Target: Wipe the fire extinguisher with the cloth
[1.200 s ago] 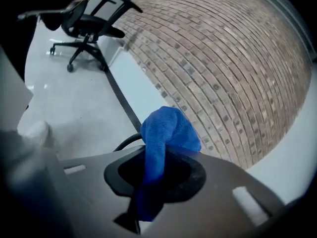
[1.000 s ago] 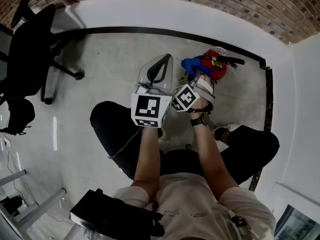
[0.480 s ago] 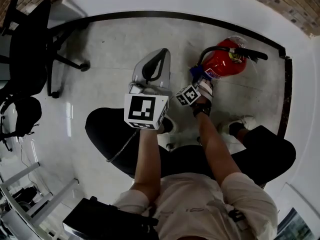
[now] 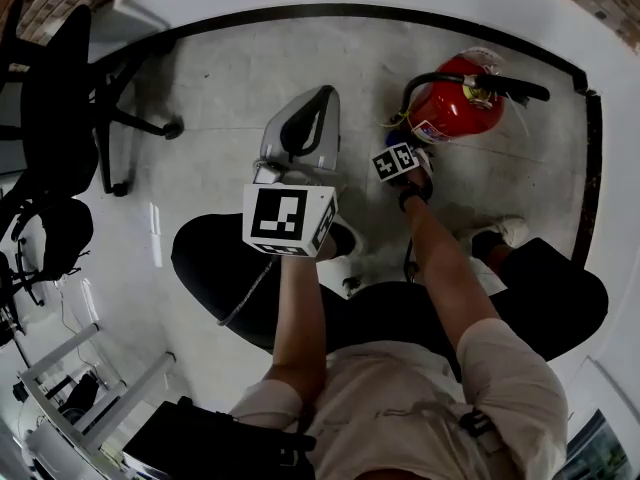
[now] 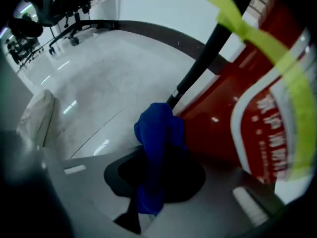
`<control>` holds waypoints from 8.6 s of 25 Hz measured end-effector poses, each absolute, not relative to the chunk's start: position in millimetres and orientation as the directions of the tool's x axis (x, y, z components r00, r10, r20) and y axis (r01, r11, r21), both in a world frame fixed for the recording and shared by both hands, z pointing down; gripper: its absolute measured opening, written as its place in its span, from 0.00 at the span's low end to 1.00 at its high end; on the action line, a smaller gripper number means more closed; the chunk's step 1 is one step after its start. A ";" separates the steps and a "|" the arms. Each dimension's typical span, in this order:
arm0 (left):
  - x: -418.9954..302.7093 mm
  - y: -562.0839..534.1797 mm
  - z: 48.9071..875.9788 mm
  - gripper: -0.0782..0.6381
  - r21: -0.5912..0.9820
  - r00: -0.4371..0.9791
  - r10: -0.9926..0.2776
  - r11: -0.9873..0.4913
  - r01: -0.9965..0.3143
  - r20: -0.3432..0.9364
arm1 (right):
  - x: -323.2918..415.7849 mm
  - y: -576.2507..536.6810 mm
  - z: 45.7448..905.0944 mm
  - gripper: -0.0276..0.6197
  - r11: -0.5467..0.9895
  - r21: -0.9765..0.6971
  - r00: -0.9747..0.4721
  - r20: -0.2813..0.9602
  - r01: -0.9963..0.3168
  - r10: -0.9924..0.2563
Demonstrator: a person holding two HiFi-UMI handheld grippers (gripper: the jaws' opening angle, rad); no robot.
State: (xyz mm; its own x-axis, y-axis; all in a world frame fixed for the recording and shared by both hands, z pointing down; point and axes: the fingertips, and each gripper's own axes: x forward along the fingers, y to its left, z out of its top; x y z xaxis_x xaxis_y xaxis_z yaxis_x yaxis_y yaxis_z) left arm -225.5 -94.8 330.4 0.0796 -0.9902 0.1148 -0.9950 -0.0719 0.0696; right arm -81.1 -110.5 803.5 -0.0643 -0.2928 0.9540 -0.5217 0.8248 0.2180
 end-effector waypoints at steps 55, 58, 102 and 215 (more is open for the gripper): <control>-176.5 -99.4 346.8 0.11 0.105 0.163 -0.979 -0.150 -0.983 0.119 | -63.4 -97.2 729.6 0.16 0.774 -0.106 -0.555 0.758 -0.624 -0.343; -173.6 -96.7 339.0 0.11 0.111 0.164 -0.981 -0.152 -0.982 0.105 | -62.7 -81.8 630.0 0.16 0.776 -0.174 -0.674 0.630 -0.607 -0.386; -149.1 -99.4 382.5 0.11 0.103 0.192 -0.961 -0.174 -0.979 0.199 | -37.8 -115.5 810.2 0.15 0.887 0.051 -0.450 0.848 -0.460 -0.282; -106.8 -150.7 314.2 0.11 0.044 0.321 -0.945 -0.319 -0.947 0.063 | 70.0 -217.9 621.2 0.15 0.113 -0.838 -0.747 0.406 -0.534 -0.526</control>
State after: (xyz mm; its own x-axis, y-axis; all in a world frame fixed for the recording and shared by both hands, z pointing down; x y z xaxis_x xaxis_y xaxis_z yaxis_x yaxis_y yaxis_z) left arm -106.8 -150.7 314.2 0.3210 -0.9450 0.0628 -0.9468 -0.3188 0.0436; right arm 70.0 -217.9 621.2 -0.7475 -0.5256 0.4062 -0.5345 0.1128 -0.8376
